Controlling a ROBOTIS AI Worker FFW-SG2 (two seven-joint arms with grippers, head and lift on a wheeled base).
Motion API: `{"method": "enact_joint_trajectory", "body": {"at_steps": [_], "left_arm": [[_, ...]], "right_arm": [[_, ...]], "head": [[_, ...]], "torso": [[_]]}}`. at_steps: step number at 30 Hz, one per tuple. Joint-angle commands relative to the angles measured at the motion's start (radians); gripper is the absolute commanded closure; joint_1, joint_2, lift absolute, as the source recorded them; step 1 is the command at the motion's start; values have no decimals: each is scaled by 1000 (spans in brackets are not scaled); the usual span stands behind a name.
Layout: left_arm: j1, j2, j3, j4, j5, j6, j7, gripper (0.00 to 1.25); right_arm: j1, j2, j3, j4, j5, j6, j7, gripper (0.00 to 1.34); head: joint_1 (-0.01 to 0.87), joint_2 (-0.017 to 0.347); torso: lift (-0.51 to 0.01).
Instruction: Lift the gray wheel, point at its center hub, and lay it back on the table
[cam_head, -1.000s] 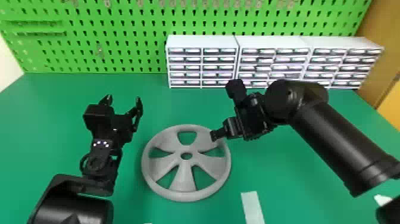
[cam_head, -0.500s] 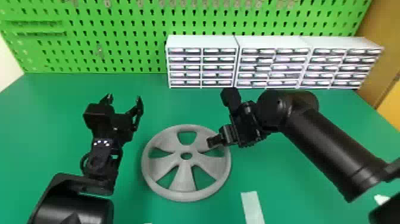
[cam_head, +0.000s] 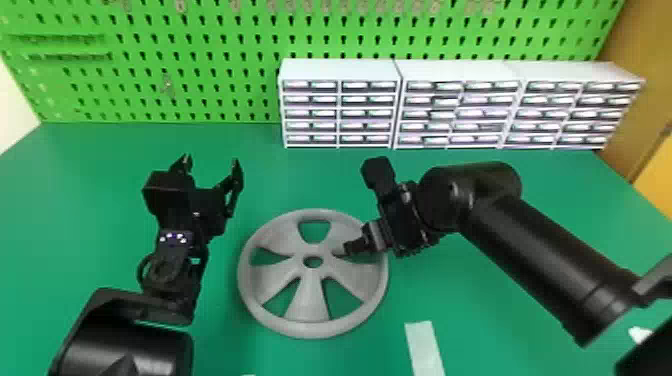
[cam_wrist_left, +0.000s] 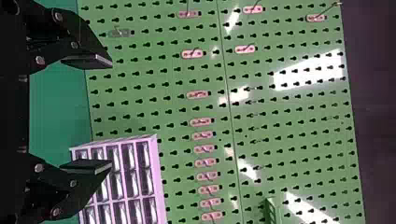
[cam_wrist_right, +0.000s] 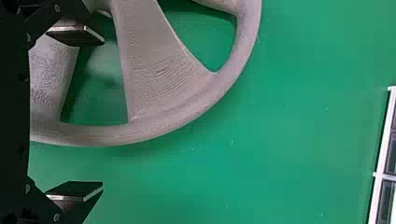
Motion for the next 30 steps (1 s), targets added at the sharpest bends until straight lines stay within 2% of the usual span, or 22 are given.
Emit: {"method": "enact_joint_trajectory", "body": {"at_steps": [1,10,12,14,16,20,25,30], "left_arm": [[-1,0,-3,0,0,0,0,492],[-1,0,-3,0,0,0,2,492],[-1,0,-3,0,0,0,3,492],[-3,0,-4,0,0,0,3,492],[-3,0,-4,0,0,0,3,492],[-3,0,-4,0,0,0,3,492],[-3,0,-3,0,0,0,5,492],[-3,0,-6,0,0,0,5,492]], "right_arm": [[-3,-1,18,2,-1,-11,0,229],[-6,-3,18,2,1,-12,0,283],[-6,-3,18,2,1,-12,0,397],[-6,-3,18,2,2,-9,0,601],[-6,-3,18,2,4,-9,0,736],[-7,-3,18,2,8,-2,0,774],[-9,-3,18,0,17,1,0,1076],[-14,-3,18,-6,27,5,0,1085]], "head": [[692,48],[692,48],[692,48],[692,48],[692,48],[692,48],[692,48],[692,48]], "torso": [[-96],[-96],[-96],[-96],[-96],[-96],[-96],[-96]]}}
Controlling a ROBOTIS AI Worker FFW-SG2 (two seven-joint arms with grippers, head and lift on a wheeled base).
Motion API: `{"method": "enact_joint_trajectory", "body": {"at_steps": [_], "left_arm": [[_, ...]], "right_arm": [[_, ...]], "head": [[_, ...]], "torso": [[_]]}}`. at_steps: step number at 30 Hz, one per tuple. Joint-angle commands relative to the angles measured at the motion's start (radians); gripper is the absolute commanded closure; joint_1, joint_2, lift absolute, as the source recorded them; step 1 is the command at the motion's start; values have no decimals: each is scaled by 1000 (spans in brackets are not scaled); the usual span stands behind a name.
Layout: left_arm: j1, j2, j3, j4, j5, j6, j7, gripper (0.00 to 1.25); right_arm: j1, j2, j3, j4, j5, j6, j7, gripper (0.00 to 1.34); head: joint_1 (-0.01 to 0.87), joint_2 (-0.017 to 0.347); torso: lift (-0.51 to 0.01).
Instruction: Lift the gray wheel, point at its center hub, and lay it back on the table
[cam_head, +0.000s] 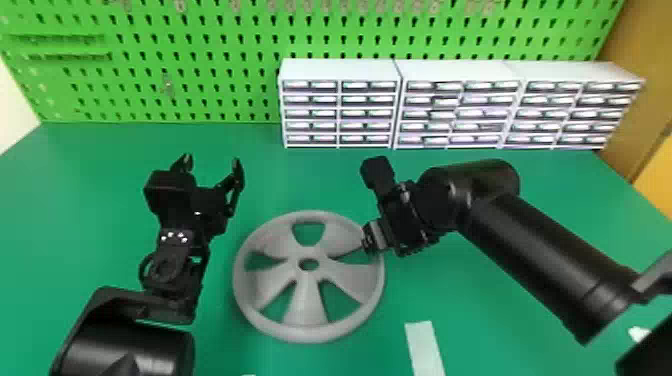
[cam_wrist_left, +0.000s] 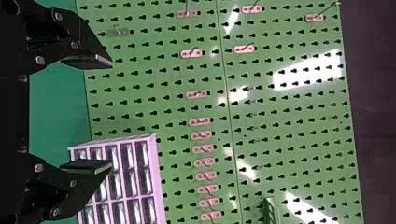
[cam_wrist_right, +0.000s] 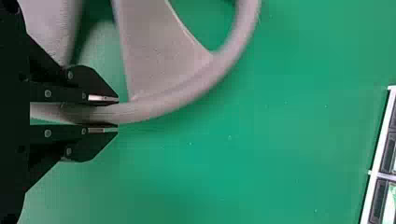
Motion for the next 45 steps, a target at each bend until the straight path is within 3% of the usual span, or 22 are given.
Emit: {"method": "enact_joint_trajectory", "body": {"at_steps": [1,6,27,39,45], "left_arm": [[0,0,-2,0,-2,0,-1,492],[0,0,-2,0,-2,0,0,492],[6,0,20,-12,35,-2,0,492],[9,0,20,-41,38,-2,0,492],[12,0,23,-41,37,-2,0,492]], "right_arm": [[-4,0,0,-4,8,3,0,1085],[-5,2,0,-4,11,3,0,1145],[5,-1,-26,-6,13,-11,0,1147],[19,-11,-64,-81,122,-27,0,1177],[16,-35,-83,-81,149,-11,0,1177]], "head": [[692,48],[692,48],[692,48],[692,48],[692,48]], "torso": [[-96],[-96],[-96],[-96],[-96]]}}
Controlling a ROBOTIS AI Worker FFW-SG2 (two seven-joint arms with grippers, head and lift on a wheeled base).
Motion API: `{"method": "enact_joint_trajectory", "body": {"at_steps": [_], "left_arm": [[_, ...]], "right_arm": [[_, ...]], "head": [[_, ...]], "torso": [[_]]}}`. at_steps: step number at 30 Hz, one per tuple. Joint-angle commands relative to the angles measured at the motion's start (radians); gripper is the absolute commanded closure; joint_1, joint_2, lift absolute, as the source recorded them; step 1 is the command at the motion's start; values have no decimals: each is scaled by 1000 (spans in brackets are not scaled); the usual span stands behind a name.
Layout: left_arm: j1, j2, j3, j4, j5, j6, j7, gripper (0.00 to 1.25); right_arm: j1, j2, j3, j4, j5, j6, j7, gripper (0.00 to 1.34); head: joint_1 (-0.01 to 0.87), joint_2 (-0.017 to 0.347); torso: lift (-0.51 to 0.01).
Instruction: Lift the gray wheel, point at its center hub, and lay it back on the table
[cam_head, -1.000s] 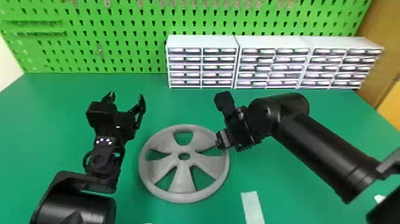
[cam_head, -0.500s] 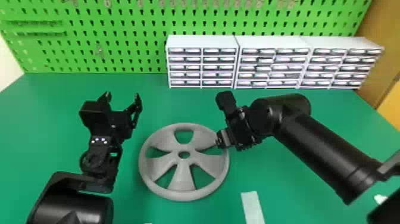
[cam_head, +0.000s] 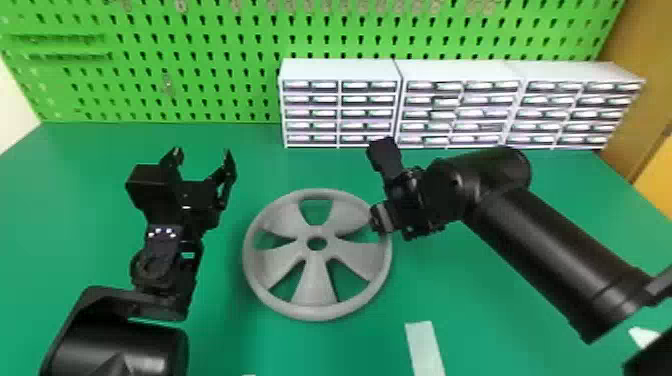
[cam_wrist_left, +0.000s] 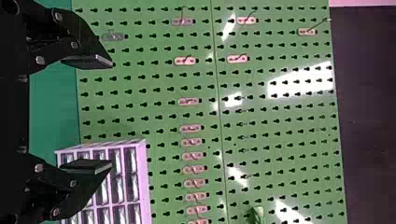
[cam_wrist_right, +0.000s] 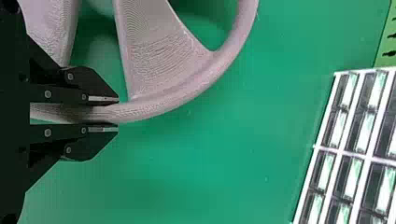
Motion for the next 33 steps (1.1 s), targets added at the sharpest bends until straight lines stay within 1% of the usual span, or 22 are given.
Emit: {"method": "enact_joint_trajectory", "body": {"at_steps": [1,7,12,14,17,23,25,27,30,33], "left_arm": [[3,0,3,0,-1,0,0,492],[8,0,12,-6,-1,0,0,492],[13,0,18,-9,-1,0,0,492],[13,0,19,-11,1,0,0,492],[14,0,22,-11,1,0,0,492],[19,0,27,-12,5,0,0,492],[20,0,29,-14,5,0,0,492],[20,0,30,-14,5,0,0,492],[22,0,32,-14,7,0,0,492],[23,0,35,-16,7,0,0,492]], "right_arm": [[-2,-19,-19,-1,29,11,0,1177],[7,-45,-44,-6,78,11,2,1177],[21,-57,-93,-29,128,13,2,1177],[26,-59,-114,-42,157,13,5,1177],[38,-64,-154,-69,221,11,29,1177],[81,-59,-260,-134,316,-27,72,1179],[92,-57,-280,-159,339,-36,78,1179],[104,-57,-297,-182,379,-70,112,1179],[126,-56,-323,-216,410,-127,133,1179],[152,-56,-344,-251,439,-193,140,1179]], "head": [[692,48],[692,48],[692,48],[692,48],[692,48],[692,48],[692,48],[692,48],[692,48],[692,48]], "torso": [[-96],[-96],[-96],[-96],[-96],[-96],[-96],[-96],[-96],[-96]]}}
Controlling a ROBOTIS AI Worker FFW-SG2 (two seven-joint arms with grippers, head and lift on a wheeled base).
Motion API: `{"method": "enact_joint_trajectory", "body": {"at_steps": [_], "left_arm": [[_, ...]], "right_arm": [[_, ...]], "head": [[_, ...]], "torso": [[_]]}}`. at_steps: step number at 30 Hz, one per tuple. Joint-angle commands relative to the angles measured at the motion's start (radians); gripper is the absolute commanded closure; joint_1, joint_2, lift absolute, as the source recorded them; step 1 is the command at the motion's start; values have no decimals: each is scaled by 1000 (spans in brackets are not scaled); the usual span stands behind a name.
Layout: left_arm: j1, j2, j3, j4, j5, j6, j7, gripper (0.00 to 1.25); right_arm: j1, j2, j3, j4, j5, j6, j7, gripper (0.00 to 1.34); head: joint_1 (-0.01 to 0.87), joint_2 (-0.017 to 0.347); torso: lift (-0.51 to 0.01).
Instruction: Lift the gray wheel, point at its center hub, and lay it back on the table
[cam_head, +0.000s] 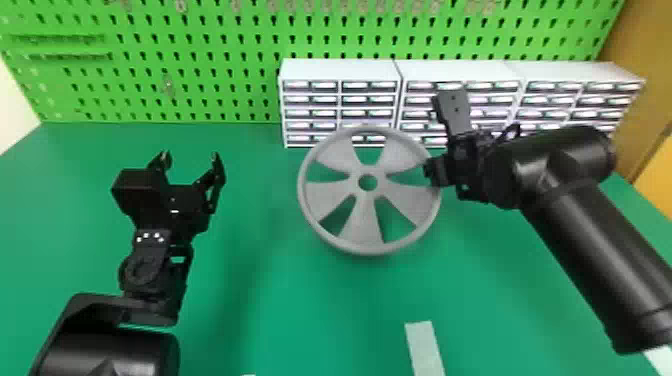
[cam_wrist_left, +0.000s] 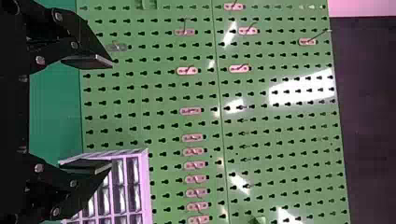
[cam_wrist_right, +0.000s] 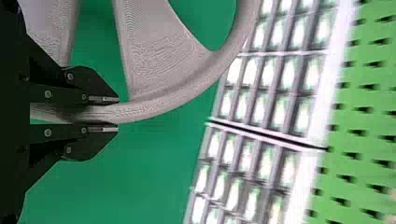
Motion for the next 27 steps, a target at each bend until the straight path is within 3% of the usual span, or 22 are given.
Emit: {"method": "enact_joint_trajectory", "body": {"at_steps": [1,13,27], "left_arm": [[3,0,3,-1,0,0,0,492],[6,0,8,-3,7,0,0,492],[5,-2,2,-3,8,0,3,492]], "right_arm": [[41,1,-36,-57,48,-107,8,1179],[138,14,-132,-128,131,-390,37,1185],[219,36,-156,-100,221,-798,46,1185]], "head": [[692,48],[692,48],[692,48]], "torso": [[-96],[-96],[-96]]}}
